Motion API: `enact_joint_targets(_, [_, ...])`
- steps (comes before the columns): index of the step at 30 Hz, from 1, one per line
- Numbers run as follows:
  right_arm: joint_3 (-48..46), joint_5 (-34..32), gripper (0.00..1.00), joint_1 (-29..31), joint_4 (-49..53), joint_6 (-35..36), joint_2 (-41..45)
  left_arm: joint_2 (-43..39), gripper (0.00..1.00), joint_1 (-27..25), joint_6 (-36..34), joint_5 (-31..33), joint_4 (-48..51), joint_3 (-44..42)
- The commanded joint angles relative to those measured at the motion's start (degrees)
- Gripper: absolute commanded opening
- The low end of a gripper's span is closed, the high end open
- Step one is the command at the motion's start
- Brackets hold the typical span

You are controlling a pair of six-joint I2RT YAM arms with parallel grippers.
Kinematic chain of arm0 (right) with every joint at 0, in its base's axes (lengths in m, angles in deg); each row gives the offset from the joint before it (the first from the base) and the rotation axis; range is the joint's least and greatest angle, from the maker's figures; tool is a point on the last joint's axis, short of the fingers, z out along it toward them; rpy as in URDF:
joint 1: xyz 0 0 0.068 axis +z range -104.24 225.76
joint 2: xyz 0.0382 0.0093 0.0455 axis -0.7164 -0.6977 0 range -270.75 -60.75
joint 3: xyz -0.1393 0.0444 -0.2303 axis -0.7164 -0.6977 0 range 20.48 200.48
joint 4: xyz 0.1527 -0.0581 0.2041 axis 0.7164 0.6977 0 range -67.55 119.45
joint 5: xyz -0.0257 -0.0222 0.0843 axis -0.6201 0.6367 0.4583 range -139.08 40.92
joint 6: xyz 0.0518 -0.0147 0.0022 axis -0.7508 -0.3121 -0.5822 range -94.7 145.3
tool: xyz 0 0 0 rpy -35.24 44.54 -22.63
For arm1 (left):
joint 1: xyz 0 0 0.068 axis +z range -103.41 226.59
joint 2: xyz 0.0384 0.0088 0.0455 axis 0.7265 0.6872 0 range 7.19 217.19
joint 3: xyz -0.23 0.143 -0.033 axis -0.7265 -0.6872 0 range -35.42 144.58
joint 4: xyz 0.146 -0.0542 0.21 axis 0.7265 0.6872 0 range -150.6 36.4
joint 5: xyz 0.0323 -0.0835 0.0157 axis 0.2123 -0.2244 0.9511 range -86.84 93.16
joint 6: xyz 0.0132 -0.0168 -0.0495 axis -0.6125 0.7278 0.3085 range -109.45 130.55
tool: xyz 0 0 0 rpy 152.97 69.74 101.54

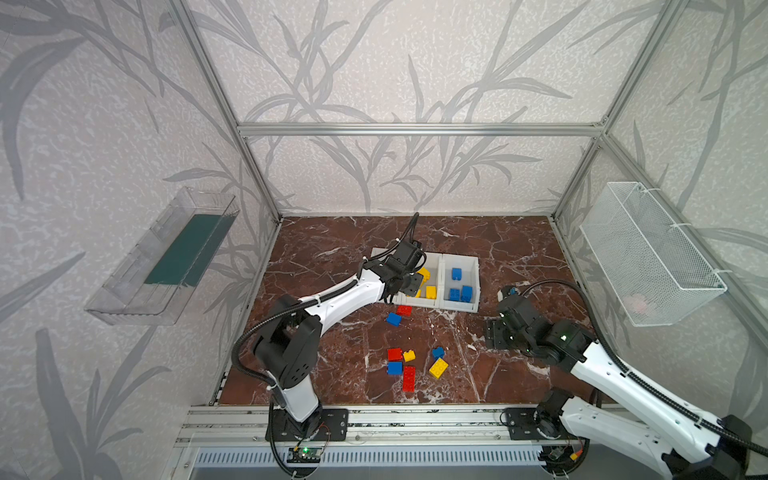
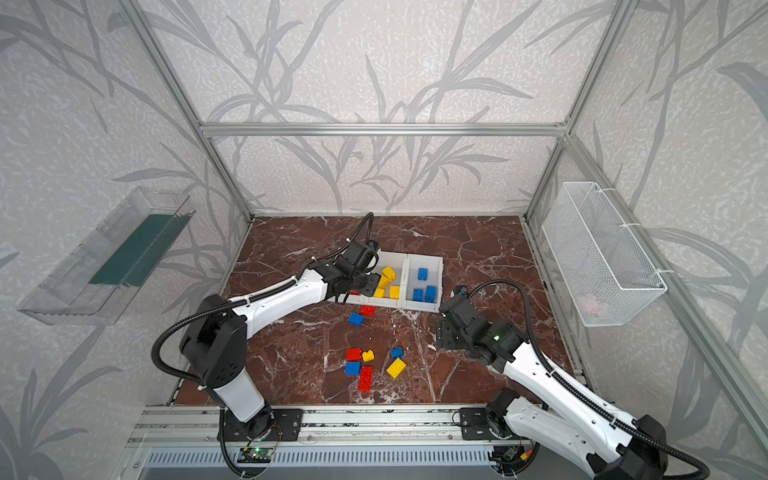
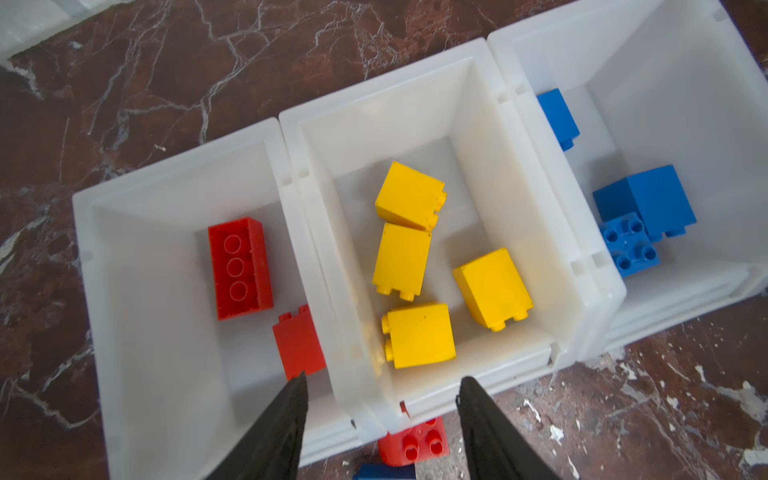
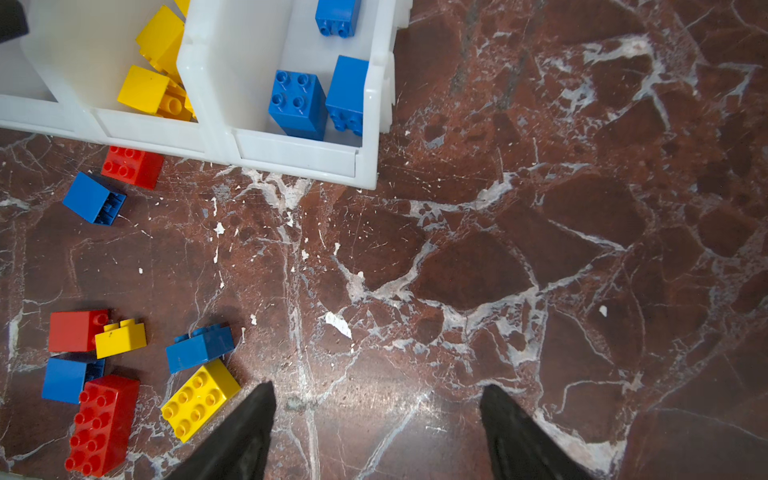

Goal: Sort the legos into containers by color
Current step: 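Move the left gripper over the blue brick beside the tray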

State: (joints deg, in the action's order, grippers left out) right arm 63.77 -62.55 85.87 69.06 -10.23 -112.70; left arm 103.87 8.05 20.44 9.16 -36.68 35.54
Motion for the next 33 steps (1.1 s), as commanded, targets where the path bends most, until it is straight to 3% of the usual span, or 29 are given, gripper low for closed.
enact_joint_targets(1, [-0.2,0.7,0.78,-0.2,-0.1,0.2,-0.7,-4.8,0.61,0.3,3.9,-2.0,-0.5,-5.7])
enact_joint_targets(14, [-0.4,5.3,0.78,-0.2,-5.0,1.2,-5.2,-18.2,0.61,0.2,13.0,-5.8,-4.5,-24.9])
enact_joint_targets(33, [-1.6,4.9,0.78,-0.2,-5.0,0.4,-4.7,-5.8,0.64,0.0,8.6,-5.5,-6.8,-21.4])
